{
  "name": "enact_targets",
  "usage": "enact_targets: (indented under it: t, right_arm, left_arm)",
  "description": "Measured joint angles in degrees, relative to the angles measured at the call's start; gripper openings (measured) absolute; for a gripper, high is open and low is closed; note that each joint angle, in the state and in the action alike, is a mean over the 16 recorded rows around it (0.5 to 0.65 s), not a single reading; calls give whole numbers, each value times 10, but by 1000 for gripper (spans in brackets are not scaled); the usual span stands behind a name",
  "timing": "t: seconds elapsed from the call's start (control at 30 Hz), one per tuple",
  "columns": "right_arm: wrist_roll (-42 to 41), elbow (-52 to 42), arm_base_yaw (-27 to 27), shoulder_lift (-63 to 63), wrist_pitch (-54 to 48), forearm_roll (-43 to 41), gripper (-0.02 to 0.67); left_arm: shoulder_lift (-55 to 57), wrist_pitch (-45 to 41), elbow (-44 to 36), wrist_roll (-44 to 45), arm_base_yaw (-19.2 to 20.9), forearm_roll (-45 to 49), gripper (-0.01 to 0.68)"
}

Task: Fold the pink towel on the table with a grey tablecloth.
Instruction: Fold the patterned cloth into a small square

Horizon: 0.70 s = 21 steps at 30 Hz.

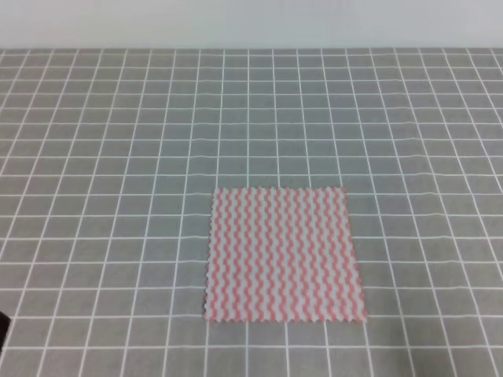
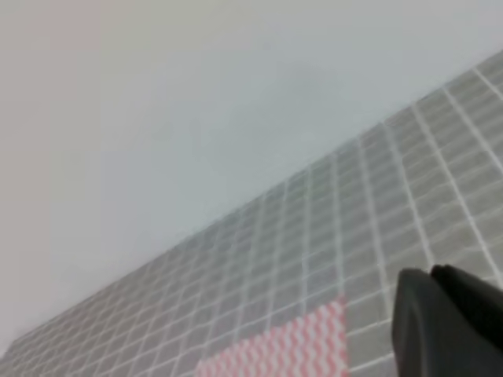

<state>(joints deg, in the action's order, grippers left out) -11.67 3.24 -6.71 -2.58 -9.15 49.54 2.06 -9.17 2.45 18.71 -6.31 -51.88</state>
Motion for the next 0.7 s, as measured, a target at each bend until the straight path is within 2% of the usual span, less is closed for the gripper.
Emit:
enact_targets:
  t: [0.17, 0.4, 0.7]
  right_arm:
    - [-15, 49, 0, -60, -45, -2, -16]
    - [-35, 127, 0, -179, -139, -24, -15]
    - [-60, 195, 0, -328, -251, -32, -15]
  left_arm:
    - [58, -48, 47, 21, 0, 13, -4]
    - [195, -123, 131, 76, 1, 25, -4]
    - [344, -181, 184, 207, 1, -40, -4]
